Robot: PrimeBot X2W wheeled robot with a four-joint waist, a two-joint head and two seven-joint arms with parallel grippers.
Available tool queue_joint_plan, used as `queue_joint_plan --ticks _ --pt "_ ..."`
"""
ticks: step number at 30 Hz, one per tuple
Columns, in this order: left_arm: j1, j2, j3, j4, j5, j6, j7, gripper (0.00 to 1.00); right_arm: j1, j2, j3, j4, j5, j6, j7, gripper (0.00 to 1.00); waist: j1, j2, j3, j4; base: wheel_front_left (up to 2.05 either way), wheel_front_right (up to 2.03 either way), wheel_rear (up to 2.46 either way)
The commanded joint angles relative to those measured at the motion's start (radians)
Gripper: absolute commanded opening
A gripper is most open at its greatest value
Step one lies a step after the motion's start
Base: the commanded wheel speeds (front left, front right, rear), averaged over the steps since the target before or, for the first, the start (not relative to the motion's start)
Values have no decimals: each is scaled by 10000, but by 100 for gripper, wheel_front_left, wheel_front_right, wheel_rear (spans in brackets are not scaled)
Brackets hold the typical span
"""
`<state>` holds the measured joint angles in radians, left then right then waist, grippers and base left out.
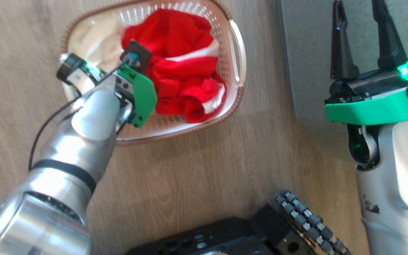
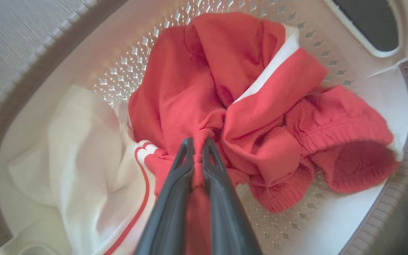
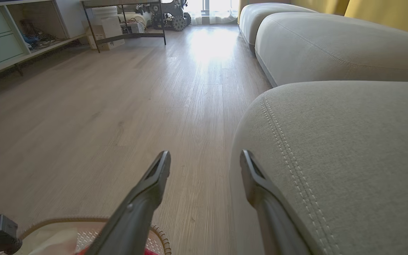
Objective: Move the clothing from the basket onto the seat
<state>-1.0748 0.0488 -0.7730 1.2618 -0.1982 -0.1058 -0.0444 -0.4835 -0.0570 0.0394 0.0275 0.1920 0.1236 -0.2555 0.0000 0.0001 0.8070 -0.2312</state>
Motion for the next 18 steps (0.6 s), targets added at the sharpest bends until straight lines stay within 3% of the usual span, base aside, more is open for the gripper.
queue_joint_plan --ticks 1,18 --pt "172 24 84 -290 -128 -21 -230 0 357 68 99 -236 -88 71 -63 100 0 -1 -549 268 0 0 0" --pt "2203 16 -636 -2465 -2307 -194 -1278 0 1427 -21 157 727 -589 71 -63 100 0 -1 -3948 1022 0 0 0"
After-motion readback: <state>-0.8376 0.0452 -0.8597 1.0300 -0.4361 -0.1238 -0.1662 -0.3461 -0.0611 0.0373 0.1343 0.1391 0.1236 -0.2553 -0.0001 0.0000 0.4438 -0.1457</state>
